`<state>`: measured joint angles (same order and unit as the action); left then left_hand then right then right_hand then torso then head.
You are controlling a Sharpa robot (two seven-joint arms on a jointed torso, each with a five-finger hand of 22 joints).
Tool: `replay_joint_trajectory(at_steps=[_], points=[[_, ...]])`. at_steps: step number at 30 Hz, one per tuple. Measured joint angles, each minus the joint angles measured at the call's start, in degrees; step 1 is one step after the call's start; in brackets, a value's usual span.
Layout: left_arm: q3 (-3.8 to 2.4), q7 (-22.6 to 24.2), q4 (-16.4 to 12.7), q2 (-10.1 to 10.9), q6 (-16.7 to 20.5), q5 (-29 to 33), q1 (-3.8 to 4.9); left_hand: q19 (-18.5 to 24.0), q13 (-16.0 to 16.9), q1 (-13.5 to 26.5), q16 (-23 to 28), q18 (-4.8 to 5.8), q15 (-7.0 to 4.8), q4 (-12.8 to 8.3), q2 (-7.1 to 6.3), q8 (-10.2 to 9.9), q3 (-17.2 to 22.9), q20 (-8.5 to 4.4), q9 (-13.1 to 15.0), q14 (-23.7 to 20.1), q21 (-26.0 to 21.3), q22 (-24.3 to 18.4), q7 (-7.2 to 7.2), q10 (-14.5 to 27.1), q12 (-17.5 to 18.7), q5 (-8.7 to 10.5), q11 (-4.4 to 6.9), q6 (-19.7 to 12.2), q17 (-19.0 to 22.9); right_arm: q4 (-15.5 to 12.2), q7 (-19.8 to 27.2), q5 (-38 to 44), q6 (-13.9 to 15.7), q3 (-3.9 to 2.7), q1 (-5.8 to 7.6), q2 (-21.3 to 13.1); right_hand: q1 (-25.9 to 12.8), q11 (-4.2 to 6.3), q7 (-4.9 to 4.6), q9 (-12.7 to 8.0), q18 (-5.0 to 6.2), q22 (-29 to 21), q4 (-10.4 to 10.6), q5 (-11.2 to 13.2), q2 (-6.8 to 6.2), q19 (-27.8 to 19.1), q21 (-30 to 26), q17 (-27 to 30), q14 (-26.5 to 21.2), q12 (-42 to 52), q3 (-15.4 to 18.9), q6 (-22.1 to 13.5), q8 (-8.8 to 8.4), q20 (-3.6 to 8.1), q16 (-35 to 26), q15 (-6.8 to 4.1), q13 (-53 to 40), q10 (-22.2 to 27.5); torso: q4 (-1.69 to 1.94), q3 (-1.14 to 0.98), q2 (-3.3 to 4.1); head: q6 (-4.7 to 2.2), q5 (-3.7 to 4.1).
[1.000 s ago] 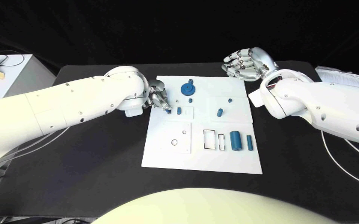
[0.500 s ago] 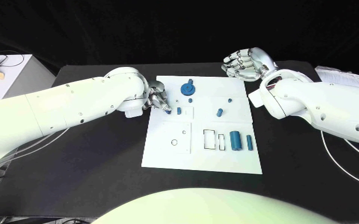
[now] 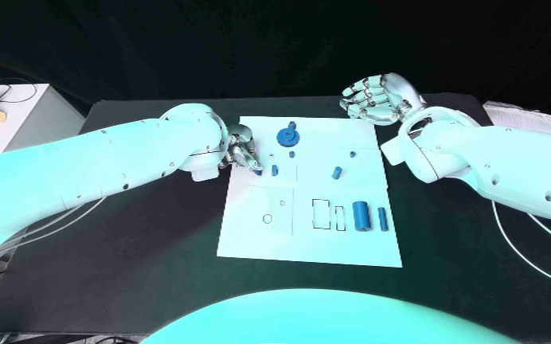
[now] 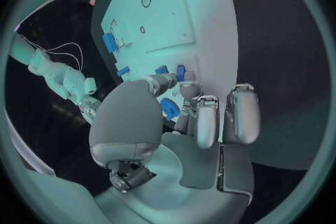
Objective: Assemble the parts on the task board
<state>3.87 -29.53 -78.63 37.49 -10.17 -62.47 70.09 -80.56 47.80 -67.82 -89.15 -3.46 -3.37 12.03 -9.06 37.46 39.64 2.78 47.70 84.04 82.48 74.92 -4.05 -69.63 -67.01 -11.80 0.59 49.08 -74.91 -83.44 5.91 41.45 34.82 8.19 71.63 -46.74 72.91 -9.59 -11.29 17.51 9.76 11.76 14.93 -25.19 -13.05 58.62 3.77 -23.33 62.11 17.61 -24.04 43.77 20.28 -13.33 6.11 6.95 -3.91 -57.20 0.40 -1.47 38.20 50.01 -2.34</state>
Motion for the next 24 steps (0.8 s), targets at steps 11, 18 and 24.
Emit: replay_joint_trajectory(at_steps=[11,18,24], points=[[0.10,-0.17,0.00,-0.19,0.00,-0.40,-0.12,0.00,0.65,0.53,-0.27,0.00,0.00,0.22,-0.08,-0.06,0.22,0.00,5.51,0.00,0.00,-0.01,0.17,-0.79,-0.22,-0.24,0.10,0.18,0.00,0.00,0.00,0.00,-0.06,0.00,-0.06,0.01,0.00,0.00,0.00,0.00,0.00,0.00,0.00,0.00,0.00,0.00,0.00,0.00,0.00,0.00,0.00,0.00,0.00,0.00,0.00,0.00,0.02,0.00,-0.01,-0.03,0.04,-0.01,0.12],[0.10,-0.24,-0.16,-0.26,0.04,-0.95,-0.21,-0.21,0.90,0.95,-0.50,0.00,-0.20,0.22,-0.50,-0.06,0.22,-0.21,9.12,-0.21,0.24,-0.01,0.37,-0.94,-0.46,-0.57,0.13,0.39,0.00,0.00,0.00,-0.01,-0.12,0.00,-0.10,0.02,0.00,0.00,0.00,0.00,0.00,0.00,0.00,0.00,0.00,0.00,0.00,-0.01,0.00,0.00,0.00,0.00,0.00,0.00,0.00,0.00,0.02,0.00,-0.01,-0.03,0.04,-0.01,0.16],[0.12,-0.34,-0.29,-0.31,0.11,-1.34,-0.26,-0.21,1.09,1.50,-0.50,0.00,-0.22,0.38,-0.60,0.35,0.38,-0.21,9.26,-0.19,0.24,-0.01,0.51,-1.32,-0.45,-0.64,0.38,0.52,0.00,0.00,0.00,-0.01,-0.19,0.00,-0.15,0.04,0.00,0.00,0.00,-0.05,0.00,-0.12,0.00,0.00,0.00,0.00,0.00,0.09,0.00,-0.21,0.00,0.00,0.00,0.00,0.00,0.00,0.01,0.00,-0.01,-0.04,0.03,-0.01,0.18]])
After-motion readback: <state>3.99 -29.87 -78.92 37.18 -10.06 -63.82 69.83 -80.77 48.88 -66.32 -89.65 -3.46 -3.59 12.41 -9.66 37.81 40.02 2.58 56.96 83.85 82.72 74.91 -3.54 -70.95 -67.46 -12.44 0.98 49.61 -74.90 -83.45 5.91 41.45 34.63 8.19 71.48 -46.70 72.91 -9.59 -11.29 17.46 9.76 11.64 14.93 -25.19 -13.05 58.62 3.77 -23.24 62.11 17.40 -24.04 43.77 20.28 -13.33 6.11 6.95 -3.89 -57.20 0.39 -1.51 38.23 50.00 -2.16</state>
